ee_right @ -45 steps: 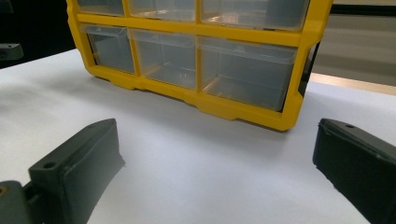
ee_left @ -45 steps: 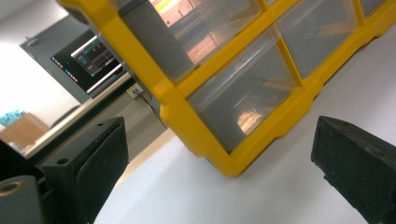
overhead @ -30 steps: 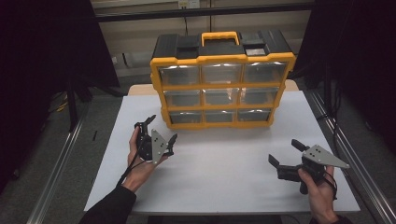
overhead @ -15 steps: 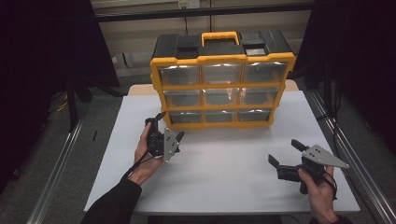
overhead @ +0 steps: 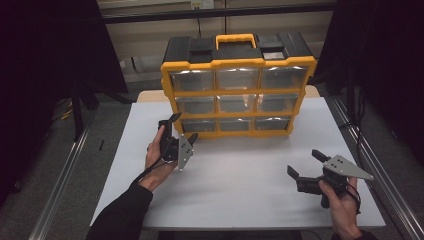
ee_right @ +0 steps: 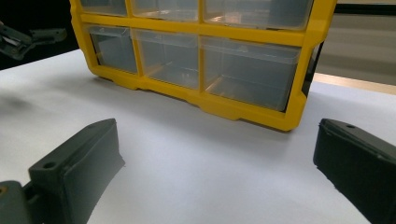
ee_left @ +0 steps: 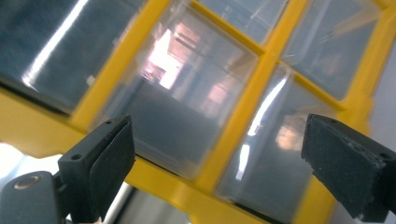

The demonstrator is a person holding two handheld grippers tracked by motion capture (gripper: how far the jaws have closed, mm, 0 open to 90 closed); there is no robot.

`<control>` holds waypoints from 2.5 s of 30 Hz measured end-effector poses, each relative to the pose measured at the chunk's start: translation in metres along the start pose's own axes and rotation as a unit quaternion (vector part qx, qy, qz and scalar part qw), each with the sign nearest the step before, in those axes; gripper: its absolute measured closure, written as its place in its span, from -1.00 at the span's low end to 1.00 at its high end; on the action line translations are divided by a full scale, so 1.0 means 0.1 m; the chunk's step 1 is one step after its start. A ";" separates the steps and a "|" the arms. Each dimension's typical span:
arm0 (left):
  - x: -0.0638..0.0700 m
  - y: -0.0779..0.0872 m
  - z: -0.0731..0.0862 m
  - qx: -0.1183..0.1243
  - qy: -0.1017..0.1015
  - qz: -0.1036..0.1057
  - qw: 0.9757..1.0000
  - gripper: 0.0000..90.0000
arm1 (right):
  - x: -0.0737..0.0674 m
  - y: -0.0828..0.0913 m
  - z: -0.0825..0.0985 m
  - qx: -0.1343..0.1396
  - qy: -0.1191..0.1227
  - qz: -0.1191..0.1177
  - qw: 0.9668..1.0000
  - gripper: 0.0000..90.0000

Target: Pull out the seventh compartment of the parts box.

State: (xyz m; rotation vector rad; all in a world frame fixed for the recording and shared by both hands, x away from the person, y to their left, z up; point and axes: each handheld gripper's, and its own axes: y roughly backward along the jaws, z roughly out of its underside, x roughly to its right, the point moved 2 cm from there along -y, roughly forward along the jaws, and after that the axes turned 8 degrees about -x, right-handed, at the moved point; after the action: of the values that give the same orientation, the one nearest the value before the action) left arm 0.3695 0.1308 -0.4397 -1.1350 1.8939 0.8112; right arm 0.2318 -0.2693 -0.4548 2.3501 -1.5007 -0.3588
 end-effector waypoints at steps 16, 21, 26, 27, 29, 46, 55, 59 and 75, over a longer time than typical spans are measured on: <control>0.20 -0.08 0.06 -0.027 -0.124 -0.046 0.991 -0.66 | 0.00 0.02 0.01 0.001 0.000 0.000 1.000 -0.99; 0.23 -0.12 0.08 -0.024 -0.147 -0.053 0.987 -0.59 | 0.00 0.02 0.01 0.002 0.002 -0.001 1.000 -0.99; 0.20 -0.21 0.13 -0.029 -0.158 -0.054 0.986 -0.53 | 0.00 0.01 0.00 0.001 -0.001 0.001 1.000 -1.00; 0.19 -0.21 0.14 -0.033 -0.156 -0.055 0.986 -0.52 | 0.00 0.01 0.00 0.002 -0.002 0.002 1.000 -1.00; 0.17 -0.19 0.16 -0.052 -0.172 -0.055 0.982 -0.47 | 0.00 0.00 0.00 0.000 0.000 0.000 1.000 -1.00; 0.25 -0.20 0.23 -0.117 -0.249 -0.040 0.961 0.08 | 0.00 0.02 0.01 -0.001 0.000 -0.001 1.000 -1.00; 0.25 -0.24 0.26 -0.111 -0.242 -0.042 0.963 0.31 | 0.00 0.02 0.01 -0.002 0.000 -0.001 1.000 -1.00; 0.27 -0.25 0.26 -0.115 -0.251 -0.040 0.960 0.38 | 0.00 0.01 0.01 -0.002 0.001 -0.001 1.000 -1.00; 0.28 -0.29 0.26 -0.124 -0.257 -0.050 0.957 0.64 | -0.01 0.01 0.01 -0.003 0.002 -0.004 1.000 -1.00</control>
State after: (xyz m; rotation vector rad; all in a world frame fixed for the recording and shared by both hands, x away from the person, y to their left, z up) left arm 0.3943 0.1289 -0.4806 -1.0295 1.3210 1.1793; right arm 0.2304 -0.2693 -0.4553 2.3516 -1.4872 -0.3605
